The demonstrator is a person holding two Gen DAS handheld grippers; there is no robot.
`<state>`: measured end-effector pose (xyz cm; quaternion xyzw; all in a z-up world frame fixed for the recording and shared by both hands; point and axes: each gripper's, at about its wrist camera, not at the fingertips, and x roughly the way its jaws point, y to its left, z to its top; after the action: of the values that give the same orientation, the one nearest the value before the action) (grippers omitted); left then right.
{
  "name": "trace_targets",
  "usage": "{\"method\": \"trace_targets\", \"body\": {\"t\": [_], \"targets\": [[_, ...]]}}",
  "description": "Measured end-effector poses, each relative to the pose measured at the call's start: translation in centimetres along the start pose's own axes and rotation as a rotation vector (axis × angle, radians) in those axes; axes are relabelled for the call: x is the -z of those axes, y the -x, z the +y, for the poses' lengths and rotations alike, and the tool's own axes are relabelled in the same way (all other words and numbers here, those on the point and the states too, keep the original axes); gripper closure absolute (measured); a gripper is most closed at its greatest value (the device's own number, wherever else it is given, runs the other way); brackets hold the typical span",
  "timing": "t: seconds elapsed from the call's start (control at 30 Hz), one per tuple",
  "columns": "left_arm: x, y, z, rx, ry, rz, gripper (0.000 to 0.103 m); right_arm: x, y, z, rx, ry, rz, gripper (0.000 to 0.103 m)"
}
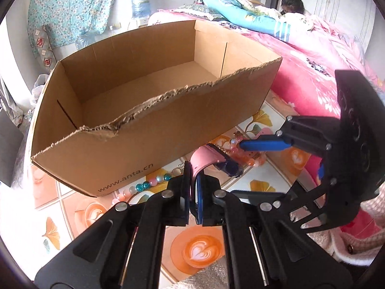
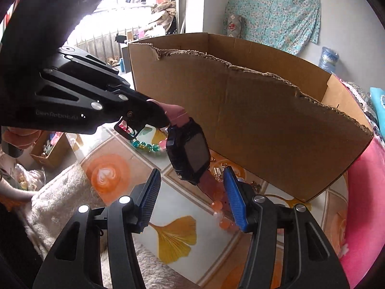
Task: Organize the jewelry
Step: 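Lift the pink watch with both tools and lower it into the cardboard box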
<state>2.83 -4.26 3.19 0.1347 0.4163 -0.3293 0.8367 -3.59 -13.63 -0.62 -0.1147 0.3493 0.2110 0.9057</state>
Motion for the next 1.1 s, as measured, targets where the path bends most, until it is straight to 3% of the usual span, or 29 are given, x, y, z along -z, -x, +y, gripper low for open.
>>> {"method": "trace_targets", "body": {"t": [0.23, 0.37, 0.5, 0.67, 0.77, 0.93, 1.1], "targets": [[-2.4, 1.5, -0.3, 0.012, 0.006, -0.052, 0.099, -0.7, -0.7, 1.3, 0.086, -0.055, -0.106, 0.055], [-3.5, 2.8, -0.6, 0.010, 0.014, -0.091, 0.099, -1.3, -0.2, 1.3, 0.109, -0.110, -0.180, 0.062], [-4.3, 4.5, -0.5, -0.016, 0.011, -0.143, 0.099, -2.1, -0.7, 0.5, 0.140, -0.142, -0.204, 0.072], [-5.5, 7.0, -0.1, -0.050, 0.015, -0.204, 0.099, -3.0, -0.6, 0.2, 0.165, -0.168, -0.231, 0.074], [-6.0, 7.9, 0.2, -0.055, 0.022, -0.228, 0.099, -3.6, 0.2, 0.1, 0.174, -0.179, -0.264, 0.075], [-6.9, 9.6, 1.0, -0.041, 0.039, -0.270, 0.099, -4.9, 1.3, -0.4, 0.194, -0.196, -0.302, 0.097], [-7.7, 10.5, 2.9, -0.052, 0.072, -0.291, 0.099, -7.0, 4.5, -1.9, 0.185, -0.222, -0.360, 0.098]]}}
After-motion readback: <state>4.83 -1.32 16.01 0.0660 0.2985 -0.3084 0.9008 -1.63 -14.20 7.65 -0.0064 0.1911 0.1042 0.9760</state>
